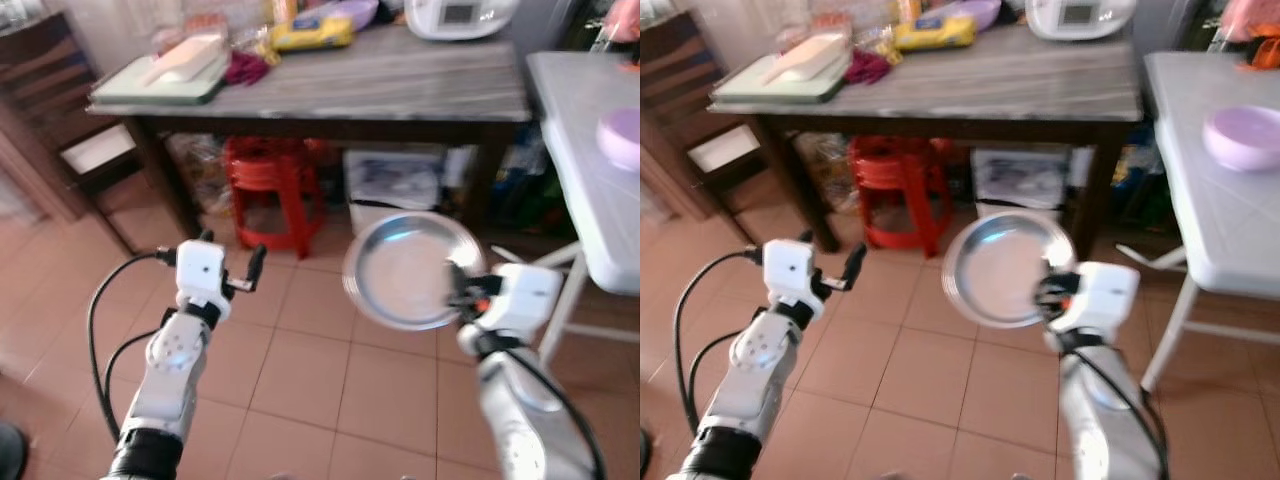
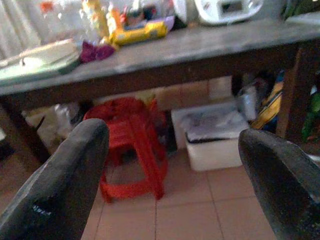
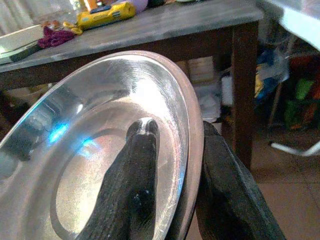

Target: Setting the table

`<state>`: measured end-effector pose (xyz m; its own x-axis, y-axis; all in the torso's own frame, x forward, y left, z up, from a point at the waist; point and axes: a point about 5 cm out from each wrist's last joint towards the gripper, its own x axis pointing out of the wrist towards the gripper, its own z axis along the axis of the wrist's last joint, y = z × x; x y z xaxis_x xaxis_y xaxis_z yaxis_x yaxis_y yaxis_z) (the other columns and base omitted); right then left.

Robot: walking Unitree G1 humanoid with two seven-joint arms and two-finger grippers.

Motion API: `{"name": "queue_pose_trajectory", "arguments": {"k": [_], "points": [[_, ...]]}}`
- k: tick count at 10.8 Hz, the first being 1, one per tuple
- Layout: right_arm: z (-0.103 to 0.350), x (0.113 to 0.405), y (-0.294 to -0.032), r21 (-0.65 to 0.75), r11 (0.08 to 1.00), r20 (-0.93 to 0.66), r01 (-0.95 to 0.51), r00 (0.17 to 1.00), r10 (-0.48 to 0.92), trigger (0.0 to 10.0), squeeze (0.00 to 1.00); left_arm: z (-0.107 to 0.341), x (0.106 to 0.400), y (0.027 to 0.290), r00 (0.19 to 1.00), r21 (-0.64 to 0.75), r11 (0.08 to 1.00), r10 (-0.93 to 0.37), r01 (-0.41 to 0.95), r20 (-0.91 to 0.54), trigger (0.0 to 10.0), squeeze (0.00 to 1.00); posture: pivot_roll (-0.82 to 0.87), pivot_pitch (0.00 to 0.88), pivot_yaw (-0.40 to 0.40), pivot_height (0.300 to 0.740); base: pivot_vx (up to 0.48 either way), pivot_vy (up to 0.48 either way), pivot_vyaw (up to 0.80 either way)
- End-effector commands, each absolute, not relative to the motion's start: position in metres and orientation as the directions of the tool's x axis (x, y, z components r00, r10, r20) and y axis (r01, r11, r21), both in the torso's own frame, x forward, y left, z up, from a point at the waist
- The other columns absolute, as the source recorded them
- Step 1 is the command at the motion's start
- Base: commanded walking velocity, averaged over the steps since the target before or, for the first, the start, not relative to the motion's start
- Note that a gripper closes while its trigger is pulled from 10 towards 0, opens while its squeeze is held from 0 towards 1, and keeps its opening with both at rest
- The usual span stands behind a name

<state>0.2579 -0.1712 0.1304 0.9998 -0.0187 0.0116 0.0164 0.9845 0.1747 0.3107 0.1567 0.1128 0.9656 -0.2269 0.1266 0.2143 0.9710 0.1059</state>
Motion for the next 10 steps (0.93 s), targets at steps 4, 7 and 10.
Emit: {"name": "queue_pose_trajectory", "arguments": {"k": [4,7,10], "points": [[0.134,0.259,-0.163,0.173,0.985,0.044,0.007,0.999,-0.014,10.0,0.0,0.113,0.305,0.157,0.958,0.096,0.969,-0.242,0.229,0.154,10.0,0.0,-0.06,0.076,0.096,0.74,0.0,0.0,0.0],[0.134,0.261,-0.164,0.154,0.988,0.055,0.017,0.998,-0.025,10.0,0.0,0.112,0.301,0.147,0.943,0.067,0.958,-0.286,0.278,0.172,10.0,0.0,-0.06,0.064,0.091,0.74,0.194,0.0,0.0],[0.135,0.263,-0.165,0.138,0.99,0.068,0.023,0.997,-0.033,10.0,0.0,0.111,0.299,0.147,0.938,0.061,0.953,-0.302,0.295,0.172,10.0,0.0,-0.06,0.049,0.097,0.74,0.421,0.0,0.0]]}}
